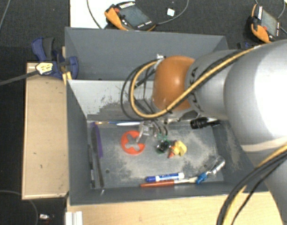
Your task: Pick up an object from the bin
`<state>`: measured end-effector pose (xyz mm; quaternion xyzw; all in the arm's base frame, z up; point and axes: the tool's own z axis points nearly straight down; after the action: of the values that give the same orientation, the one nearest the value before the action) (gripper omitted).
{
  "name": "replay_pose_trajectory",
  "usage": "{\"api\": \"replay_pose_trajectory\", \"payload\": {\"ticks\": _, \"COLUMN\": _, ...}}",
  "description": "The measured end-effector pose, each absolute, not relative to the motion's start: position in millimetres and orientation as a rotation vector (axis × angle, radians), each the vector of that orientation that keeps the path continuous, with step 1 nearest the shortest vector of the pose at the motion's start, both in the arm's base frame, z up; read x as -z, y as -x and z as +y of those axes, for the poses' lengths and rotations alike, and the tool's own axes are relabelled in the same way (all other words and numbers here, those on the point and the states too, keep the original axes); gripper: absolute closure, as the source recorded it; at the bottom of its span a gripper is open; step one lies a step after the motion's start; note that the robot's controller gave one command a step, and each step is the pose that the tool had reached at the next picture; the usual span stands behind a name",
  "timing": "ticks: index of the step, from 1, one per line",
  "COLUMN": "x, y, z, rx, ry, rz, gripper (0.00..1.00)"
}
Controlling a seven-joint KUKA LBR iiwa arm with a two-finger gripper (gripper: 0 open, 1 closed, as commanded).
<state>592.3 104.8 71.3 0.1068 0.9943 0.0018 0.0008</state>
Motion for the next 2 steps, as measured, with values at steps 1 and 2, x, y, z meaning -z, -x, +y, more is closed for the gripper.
{"api": "replay_pose_trajectory", "payload": {"ticks": 1, "x": -84, "y": -589.9, "z": 104, "rx": -0.003, "ry": -0.336, "rz": 3.129, "gripper": 1.0}}
{"api": "replay_pose_trajectory", "payload": {"ticks": 2, "x": -117, "y": -592.5, "z": 105, "rx": -0.007, "ry": -0.335, "rz": 3.121, "gripper": 1.0}}
